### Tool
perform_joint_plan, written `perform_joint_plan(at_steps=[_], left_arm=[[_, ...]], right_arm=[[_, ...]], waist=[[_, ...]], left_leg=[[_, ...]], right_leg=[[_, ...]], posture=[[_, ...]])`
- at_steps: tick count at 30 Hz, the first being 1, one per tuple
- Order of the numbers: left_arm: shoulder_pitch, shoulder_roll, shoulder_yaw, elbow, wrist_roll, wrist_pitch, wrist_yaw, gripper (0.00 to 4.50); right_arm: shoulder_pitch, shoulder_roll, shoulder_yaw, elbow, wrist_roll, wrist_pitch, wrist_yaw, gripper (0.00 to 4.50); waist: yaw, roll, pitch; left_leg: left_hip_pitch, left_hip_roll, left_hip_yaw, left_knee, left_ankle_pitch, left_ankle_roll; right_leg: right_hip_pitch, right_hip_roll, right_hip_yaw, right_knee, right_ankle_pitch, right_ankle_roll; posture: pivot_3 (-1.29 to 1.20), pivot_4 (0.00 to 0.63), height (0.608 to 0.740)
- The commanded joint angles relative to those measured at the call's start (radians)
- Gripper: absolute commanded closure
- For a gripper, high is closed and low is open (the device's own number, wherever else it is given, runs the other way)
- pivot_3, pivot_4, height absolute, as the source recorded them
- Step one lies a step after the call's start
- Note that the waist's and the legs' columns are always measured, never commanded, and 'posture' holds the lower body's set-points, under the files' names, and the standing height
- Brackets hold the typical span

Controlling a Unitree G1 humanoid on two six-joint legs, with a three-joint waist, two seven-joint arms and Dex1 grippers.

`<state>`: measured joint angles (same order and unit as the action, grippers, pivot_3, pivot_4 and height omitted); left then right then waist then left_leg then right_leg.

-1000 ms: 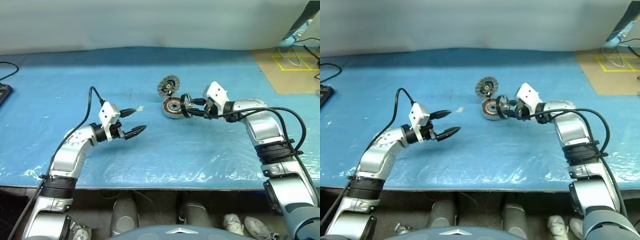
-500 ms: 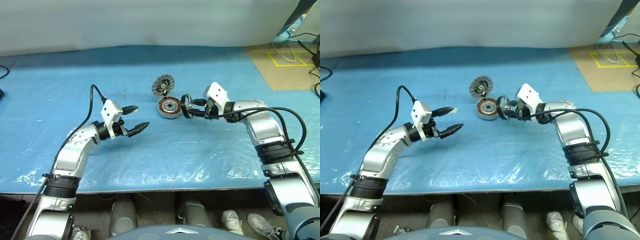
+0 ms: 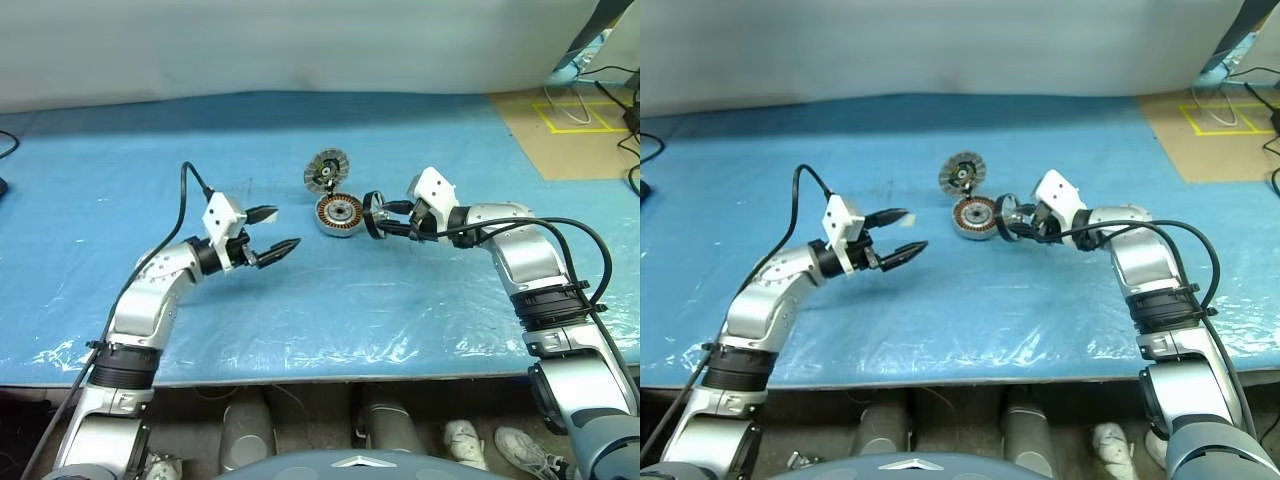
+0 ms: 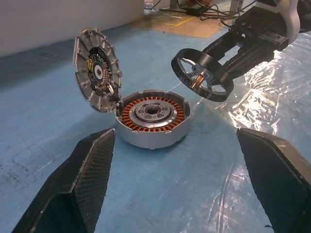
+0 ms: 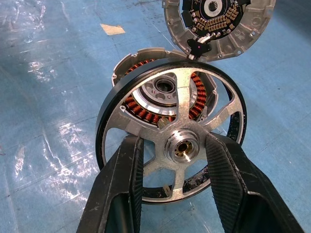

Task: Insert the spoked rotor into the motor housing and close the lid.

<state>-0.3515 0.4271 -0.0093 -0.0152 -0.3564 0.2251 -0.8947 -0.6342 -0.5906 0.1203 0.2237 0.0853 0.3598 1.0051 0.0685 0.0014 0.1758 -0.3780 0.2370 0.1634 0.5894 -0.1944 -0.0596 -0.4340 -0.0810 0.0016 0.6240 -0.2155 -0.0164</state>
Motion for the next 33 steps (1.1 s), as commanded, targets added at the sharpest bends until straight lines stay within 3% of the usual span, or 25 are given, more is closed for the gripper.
perform_joint_plan(at_steps=[1, 21, 33], left_arm=[[-0.018, -0.002, 0.006, 0.013, -0.006, -0.034, -0.012, 0.35], [0.003, -0.019, 0.001, 0.113, 0.01, -0.137, -0.046, 0.35], [0.026, -0.02, 0.007, 0.109, 0.014, -0.163, -0.049, 0.35]], right_arm=[[-0.031, -0.006, -0.027, -0.012, 0.022, -0.011, -0.005, 2.79], [-0.21, 0.099, -0.026, 0.195, 0.036, -0.085, -0.043, 2.79], [-0.244, 0.131, 0.024, 0.287, -0.009, -0.168, -0.016, 2.79]], waist=[[0.0, 0.0, 0.0], [0.0, 0.0, 0.0], [0.001, 0.0, 0.0]], left_leg=[[0.0, 0.0, 0.0, 0.0, 0.0, 0.0], [0.0, 0.001, 0.001, 0.001, 0.0, 0.001], [-0.002, 0.002, 0.001, 0.002, 0.001, 0.001]], right_leg=[[0.0, 0.0, 0.0, 0.0, 0.0, 0.0], [0.0, 0.001, 0.0, 0.001, 0.0, 0.0], [-0.003, 0.001, 0.0, 0.001, 0.0, 0.0]], posture=[[0.0, 0.15, 0.74], [0.0, 0.15, 0.74], [0.0, 0.15, 0.74]])
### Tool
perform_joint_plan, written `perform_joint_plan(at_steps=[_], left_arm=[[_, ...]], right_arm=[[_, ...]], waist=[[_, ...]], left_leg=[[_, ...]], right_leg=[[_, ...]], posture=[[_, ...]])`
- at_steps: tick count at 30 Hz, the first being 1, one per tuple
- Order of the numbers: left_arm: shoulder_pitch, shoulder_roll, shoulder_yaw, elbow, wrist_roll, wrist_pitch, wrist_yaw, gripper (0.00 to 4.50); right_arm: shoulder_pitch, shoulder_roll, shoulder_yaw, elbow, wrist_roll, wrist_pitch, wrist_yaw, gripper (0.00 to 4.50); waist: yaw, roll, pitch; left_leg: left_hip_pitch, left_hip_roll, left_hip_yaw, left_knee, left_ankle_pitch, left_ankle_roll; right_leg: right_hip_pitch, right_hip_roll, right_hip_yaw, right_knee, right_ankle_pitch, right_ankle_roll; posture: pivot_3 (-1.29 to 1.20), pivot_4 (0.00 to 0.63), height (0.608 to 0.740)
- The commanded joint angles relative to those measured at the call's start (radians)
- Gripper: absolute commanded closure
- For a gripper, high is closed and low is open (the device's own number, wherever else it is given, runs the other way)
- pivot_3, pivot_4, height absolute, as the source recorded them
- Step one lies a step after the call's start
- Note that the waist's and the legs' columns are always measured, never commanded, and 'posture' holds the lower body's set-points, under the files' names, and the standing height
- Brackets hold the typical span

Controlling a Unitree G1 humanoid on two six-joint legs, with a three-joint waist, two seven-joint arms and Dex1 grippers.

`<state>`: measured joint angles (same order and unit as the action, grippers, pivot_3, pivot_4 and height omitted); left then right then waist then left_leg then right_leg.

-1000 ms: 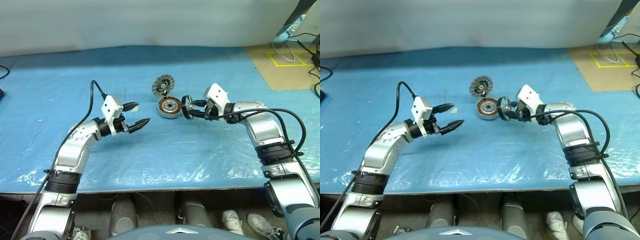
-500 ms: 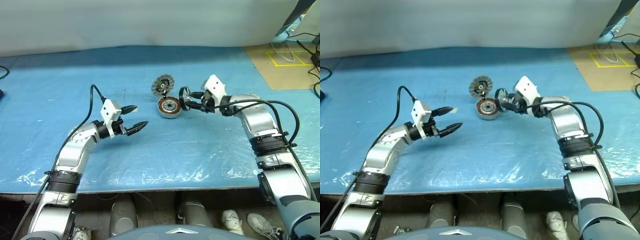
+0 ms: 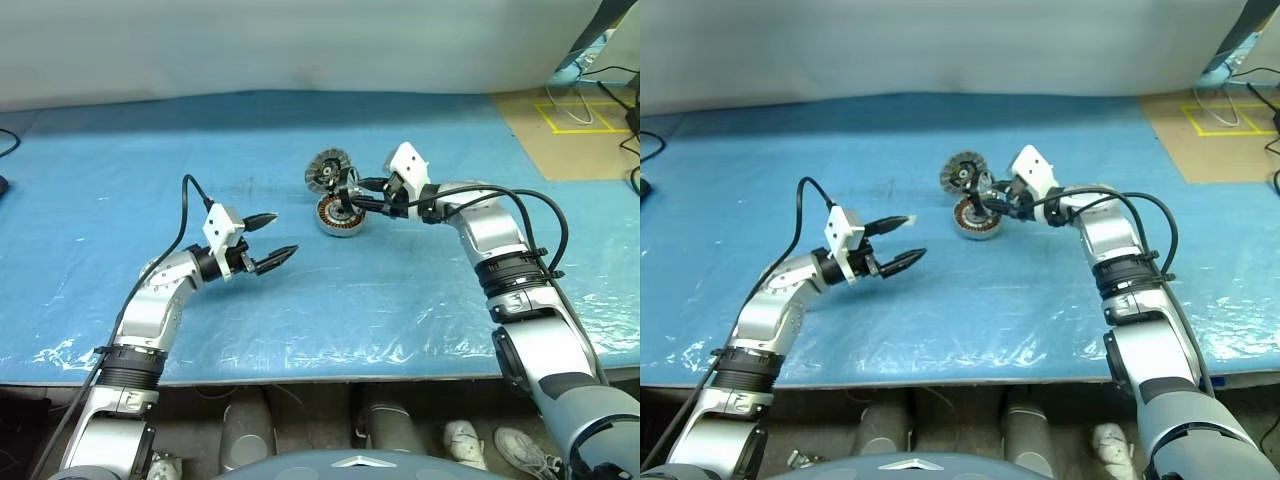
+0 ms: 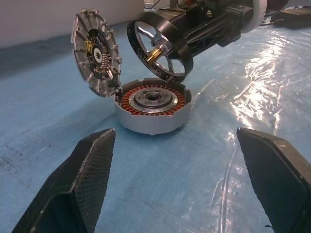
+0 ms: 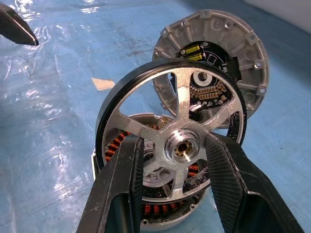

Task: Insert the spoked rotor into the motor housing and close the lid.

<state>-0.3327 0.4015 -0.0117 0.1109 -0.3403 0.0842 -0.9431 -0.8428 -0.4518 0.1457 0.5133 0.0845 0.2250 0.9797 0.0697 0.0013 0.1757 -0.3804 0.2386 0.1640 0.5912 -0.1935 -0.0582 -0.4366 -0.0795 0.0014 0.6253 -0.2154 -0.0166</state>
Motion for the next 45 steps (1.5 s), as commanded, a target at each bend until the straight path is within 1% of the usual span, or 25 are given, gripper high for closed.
perform_joint_plan(at_steps=[1, 13, 17, 25, 29, 35, 45], left_arm=[[0.008, 0.005, 0.009, -0.016, -0.002, -0.023, 0.0, 0.35], [0.007, -0.001, 0.003, -0.018, 0.001, -0.02, 0.004, 0.35], [0.005, -0.002, 0.001, -0.02, 0.002, -0.017, 0.003, 0.35], [0.01, -0.003, -0.009, -0.087, -0.005, 0.032, 0.022, 0.35], [0.005, -0.001, -0.012, -0.152, -0.016, 0.088, 0.046, 0.35], [0.002, 0.0, -0.017, -0.227, -0.029, 0.159, 0.079, 0.35], [-0.001, -0.003, -0.018, -0.249, -0.029, 0.189, 0.102, 0.35]], right_arm=[[-0.037, -0.009, 0.002, 0.005, -0.013, -0.039, 0.013, 2.79], [-0.045, 0.022, 0.02, 0.079, -0.051, -0.064, 0.019, 2.79], [-0.04, 0.018, 0.047, 0.122, -0.095, -0.102, 0.011, 2.79], [-0.028, 0.019, 0.065, 0.101, -0.114, -0.113, 0.038, 2.79], [-0.068, 0.022, 0.065, 0.112, -0.123, -0.137, 0.035, 2.79], [-0.14, -0.002, 0.073, 0.169, -0.147, -0.182, 0.07, 2.79], [-0.145, 0.008, 0.102, 0.204, -0.179, -0.231, 0.105, 2.79]], waist=[[0.0, 0.0, 0.0], [-0.001, 0.0, 0.0], [-0.001, 0.0, 0.0], [-0.001, 0.0, 0.0], [-0.002, 0.0, 0.0], [-0.002, 0.0, 0.0], [-0.002, 0.0, 0.0]], left_leg=[[0.0, 0.0, 0.0, 0.0, 0.0, 0.0], [0.0, 0.001, 0.0, 0.001, 0.0, 0.0], [0.001, 0.001, 0.0, 0.002, -0.001, -0.001], [0.001, 0.001, 0.0, 0.004, -0.002, -0.002], [0.001, 0.001, 0.0, 0.004, -0.002, -0.002], [0.0, 0.001, 0.0, 0.005, -0.002, -0.002], [0.0, 0.001, 0.0, 0.005, -0.001, -0.002]], right_leg=[[0.0, 0.0, 0.0, 0.0, 0.0, 0.0], [0.0, 0.0, 0.0, 0.001, 0.0, 0.0], [0.0, 0.0, 0.0, 0.002, 0.0, 0.0], [0.0, 0.0, 0.001, 0.004, 0.0, 0.0], [0.0, 0.0, 0.001, 0.004, 0.0, 0.0], [-0.001, 0.0, 0.001, 0.006, 0.0, -0.001], [-0.002, 0.0, 0.001, 0.007, 0.0, -0.001]], posture=[[0.0, 0.15, 0.74], [0.0, 0.15, 0.74], [0.0, 0.15, 0.74], [0.0, 0.15, 0.74], [0.0, 0.15, 0.74], [0.0, 0.15, 0.74], [0.0, 0.15, 0.74]])
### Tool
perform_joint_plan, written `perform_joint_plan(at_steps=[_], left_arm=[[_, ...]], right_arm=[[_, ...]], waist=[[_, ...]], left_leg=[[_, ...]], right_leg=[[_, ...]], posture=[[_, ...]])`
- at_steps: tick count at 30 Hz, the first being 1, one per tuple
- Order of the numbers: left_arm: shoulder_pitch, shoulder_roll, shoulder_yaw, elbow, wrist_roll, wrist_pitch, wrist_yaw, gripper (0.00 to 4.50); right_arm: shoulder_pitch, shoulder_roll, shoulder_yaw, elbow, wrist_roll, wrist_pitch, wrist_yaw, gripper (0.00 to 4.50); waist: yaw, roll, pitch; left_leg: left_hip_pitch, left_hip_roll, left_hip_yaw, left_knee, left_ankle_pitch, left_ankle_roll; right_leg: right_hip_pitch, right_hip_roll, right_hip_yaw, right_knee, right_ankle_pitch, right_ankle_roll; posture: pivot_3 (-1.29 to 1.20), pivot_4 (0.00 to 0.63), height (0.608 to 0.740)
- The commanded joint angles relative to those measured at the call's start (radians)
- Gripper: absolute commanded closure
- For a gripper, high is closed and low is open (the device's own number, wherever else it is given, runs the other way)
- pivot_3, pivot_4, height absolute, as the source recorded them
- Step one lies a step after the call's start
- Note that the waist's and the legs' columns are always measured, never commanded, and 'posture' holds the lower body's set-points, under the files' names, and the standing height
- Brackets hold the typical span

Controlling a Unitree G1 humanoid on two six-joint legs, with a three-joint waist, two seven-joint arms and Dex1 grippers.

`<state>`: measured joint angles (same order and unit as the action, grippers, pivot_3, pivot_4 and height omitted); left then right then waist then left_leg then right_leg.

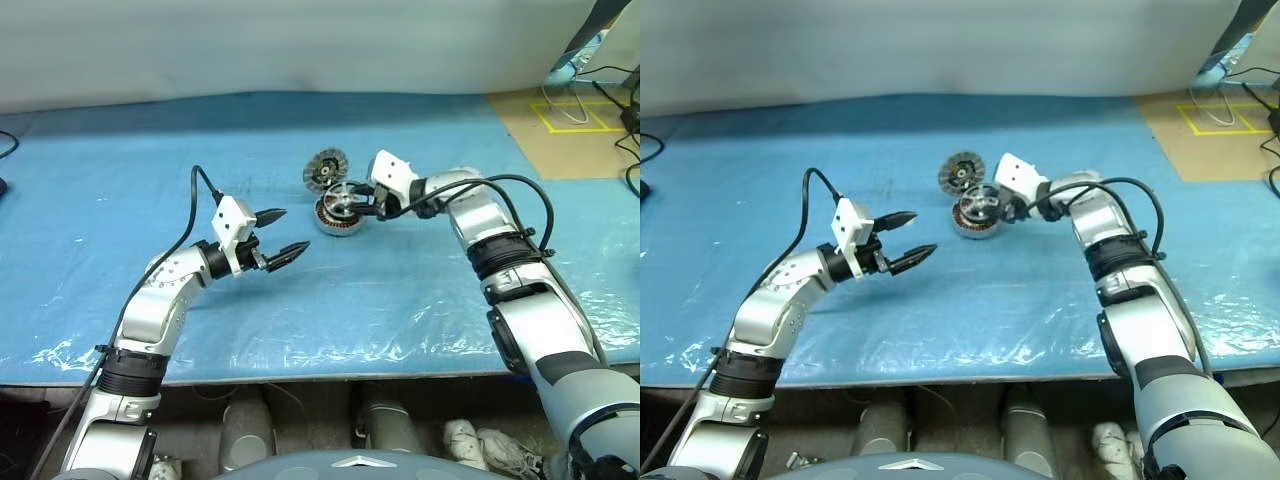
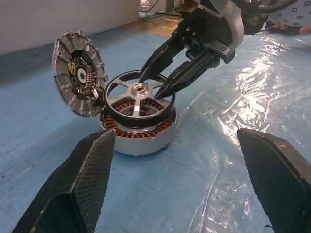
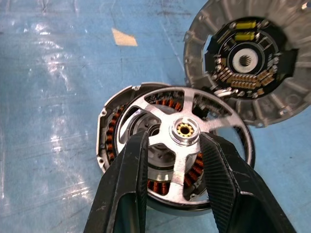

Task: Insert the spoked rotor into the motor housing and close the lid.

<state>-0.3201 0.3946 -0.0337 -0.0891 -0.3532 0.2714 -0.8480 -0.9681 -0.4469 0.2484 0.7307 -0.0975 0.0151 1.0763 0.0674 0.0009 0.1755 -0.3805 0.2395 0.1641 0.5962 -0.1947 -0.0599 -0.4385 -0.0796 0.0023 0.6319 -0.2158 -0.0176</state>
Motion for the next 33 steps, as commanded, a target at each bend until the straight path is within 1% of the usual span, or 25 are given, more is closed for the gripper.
perform_joint_plan(at_steps=[1, 8, 12, 20, 23, 27, 32, 33], left_arm=[[-0.013, 0.004, 0.005, -0.052, -0.016, 0.004, 0.009, 0.35], [-0.014, 0.011, 0.007, -0.087, -0.021, 0.037, 0.023, 0.35], [-0.018, 0.011, 0.005, -0.097, -0.023, 0.05, 0.027, 0.35], [-0.022, 0.015, 0.007, -0.083, -0.026, 0.048, 0.017, 0.35], [-0.02, 0.019, 0.008, -0.078, -0.027, 0.044, 0.014, 0.35], [-0.014, 0.02, 0.006, -0.075, -0.026, 0.04, 0.015, 0.35], [-0.008, 0.016, 0.001, -0.077, -0.025, 0.038, 0.018, 0.35], [-0.007, 0.014, -0.001, -0.077, -0.024, 0.037, 0.018, 0.35]], right_arm=[[-0.02, 0.005, -0.003, -0.014, 0.004, -0.021, 0.01, 2.79], [-0.034, 0.028, -0.032, -0.022, 0.038, 0.001, 0.017, 2.79], [-0.039, 0.029, -0.031, -0.022, 0.034, -0.009, -0.002, 2.79], [-0.019, 0.014, 0.033, 0.055, -0.066, -0.091, -0.057, 2.79], [-0.018, 0.017, 0.03, 0.062, -0.067, -0.086, -0.053, 2.79], [-0.022, 0.015, 0.021, 0.037, -0.045, -0.022, -0.006, 2.79], [-0.028, 0.0, 0.028, 0.028, -0.063, -0.023, -0.002, 2.79], [-0.03, -0.003, 0.027, 0.03, -0.066, -0.029, -0.007, 2.97]], waist=[[0.0, 0.0, 0.0], [0.0, 0.0, 0.0], [0.0, 0.0, 0.0], [0.0, 0.0, 0.0], [0.0, 0.0, 0.0], [0.0, 0.0, 0.0], [0.001, 0.0, 0.0], [0.001, 0.0, 0.0]], left_leg=[[0.0, 0.0, 0.0, 0.0, 0.0, 0.0], [0.0, 0.0, 0.0, 0.0, 0.0, 0.0], [0.0, 0.0, 0.0, 0.0, 0.0, 0.0], [0.0, 0.0, 0.0, 0.0, 0.0, -0.001], [0.0, 0.0, 0.0, 0.0, 0.0, -0.001], [0.001, 0.0, 0.0, 0.001, -0.001, -0.001], [0.001, 0.0, 0.0, 0.001, -0.001, -0.001], [0.001, 0.0, 0.0, 0.001, -0.001, -0.001]], right_leg=[[0.0, 0.0, 0.0, 0.0, 0.0, 0.0], [0.0, 0.0, 0.0, 0.0, 0.0, 0.0], [0.0, 0.0, 0.0, 0.0, 0.0, 0.0], [0.0, 0.0, 0.0, 0.0, 0.0, 0.0], [0.0, 0.0, 0.0, 0.001, 0.0, 0.0], [0.0, 0.0, 0.0, 0.002, 0.0, 0.0], [0.0, 0.0, 0.0, 0.003, 0.0, 0.0], [0.0, 0.0, 0.0, 0.003, 0.0, 0.0]], posture=[[0.0, 0.15, 0.74], [0.0, 0.15, 0.74], [0.0, 0.15, 0.74], [0.0, 0.15, 0.74], [0.0, 0.15, 0.74], [0.0, 0.15, 0.74], [0.0, 0.15, 0.74], [0.0, 0.15, 0.74]])
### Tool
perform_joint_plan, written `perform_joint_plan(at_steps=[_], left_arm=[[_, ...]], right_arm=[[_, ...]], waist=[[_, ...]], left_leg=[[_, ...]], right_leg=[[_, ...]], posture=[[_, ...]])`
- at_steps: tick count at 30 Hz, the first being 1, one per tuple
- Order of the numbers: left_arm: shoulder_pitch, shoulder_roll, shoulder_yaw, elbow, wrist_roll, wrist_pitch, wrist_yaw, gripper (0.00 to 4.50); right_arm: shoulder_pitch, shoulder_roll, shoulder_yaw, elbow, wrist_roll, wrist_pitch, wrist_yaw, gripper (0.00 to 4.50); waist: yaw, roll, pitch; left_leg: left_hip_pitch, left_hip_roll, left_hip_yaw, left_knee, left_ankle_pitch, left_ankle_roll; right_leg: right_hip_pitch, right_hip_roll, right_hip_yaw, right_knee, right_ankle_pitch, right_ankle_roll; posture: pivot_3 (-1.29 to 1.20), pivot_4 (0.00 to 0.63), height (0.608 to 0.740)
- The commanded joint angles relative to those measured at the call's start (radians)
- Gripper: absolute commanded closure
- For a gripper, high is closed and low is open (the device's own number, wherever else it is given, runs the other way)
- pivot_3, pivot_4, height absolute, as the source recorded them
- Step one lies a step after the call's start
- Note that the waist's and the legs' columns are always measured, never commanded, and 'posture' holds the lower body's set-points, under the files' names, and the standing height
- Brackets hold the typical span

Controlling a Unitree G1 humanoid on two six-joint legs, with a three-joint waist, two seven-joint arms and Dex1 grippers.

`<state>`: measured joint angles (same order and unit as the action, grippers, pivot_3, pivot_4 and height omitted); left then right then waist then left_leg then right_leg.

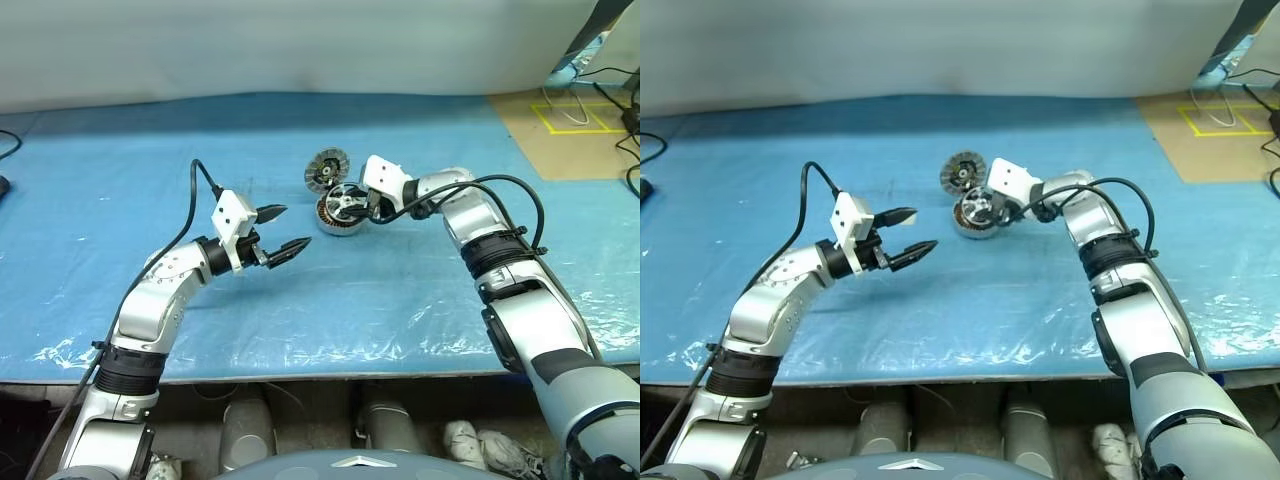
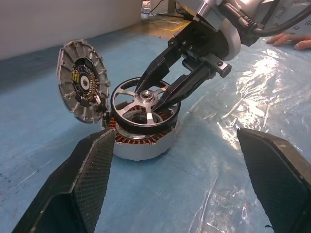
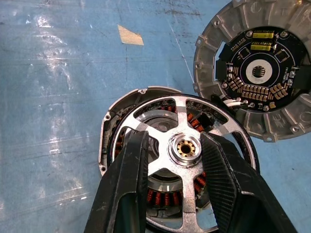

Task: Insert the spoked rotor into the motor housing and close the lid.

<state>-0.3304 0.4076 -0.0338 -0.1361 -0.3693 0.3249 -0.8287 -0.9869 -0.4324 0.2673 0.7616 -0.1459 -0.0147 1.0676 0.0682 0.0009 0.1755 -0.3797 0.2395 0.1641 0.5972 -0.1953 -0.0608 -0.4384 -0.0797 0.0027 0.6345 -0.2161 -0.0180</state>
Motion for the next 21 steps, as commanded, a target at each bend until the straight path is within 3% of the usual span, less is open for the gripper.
perform_joint_plan(at_steps=[1, 5, 11, 21], left_arm=[[0.003, 0.001, -0.001, -0.029, -0.008, -0.018, -0.001, 0.35], [0.002, -0.001, -0.002, -0.025, -0.007, -0.021, -0.002, 0.35], [-0.007, 0.0, 0.0, -0.003, -0.006, -0.033, -0.008, 0.35], [0.002, 0.009, 0.009, 0.021, -0.008, -0.056, -0.02, 0.35]], right_arm=[[-0.013, -0.019, 0.011, 0.002, -0.024, -0.007, -0.004, 3.16], [-0.006, -0.022, 0.015, 0.0, -0.029, -0.024, -0.001, 4.25], [0.003, -0.005, -0.008, -0.022, 0.004, -0.027, -0.014, 4.25], [0.042, 0.015, -0.157, -0.164, 0.205, 0.158, 0.023, 4.25]], waist=[[0.0, 0.0, 0.0], [0.0, 0.0, 0.0], [0.0, 0.0, 0.0], [-0.002, 0.0, 0.0]], left_leg=[[0.0, 0.0, 0.0, 0.0, 0.0, 0.0], [0.0, 0.0, 0.0, 0.0, 0.0, 0.0], [0.0, 0.0, 0.0, 0.0, 0.0, 0.0], [-0.002, 0.001, 0.0, 0.0, 0.0, 0.001]], right_leg=[[0.0, 0.0, 0.0, 0.0, 0.0, 0.0], [0.0, 0.0, 0.0, 0.0, 0.0, 0.0], [0.0, 0.0, 0.0, 0.0, 0.0, 0.0], [-0.003, 0.001, 0.0, 0.0, 0.0, 0.0]], posture=[[0.0, 0.15, 0.74], [0.0, 0.15, 0.74], [0.0, 0.15, 0.74], [0.0, 0.15, 0.74]])
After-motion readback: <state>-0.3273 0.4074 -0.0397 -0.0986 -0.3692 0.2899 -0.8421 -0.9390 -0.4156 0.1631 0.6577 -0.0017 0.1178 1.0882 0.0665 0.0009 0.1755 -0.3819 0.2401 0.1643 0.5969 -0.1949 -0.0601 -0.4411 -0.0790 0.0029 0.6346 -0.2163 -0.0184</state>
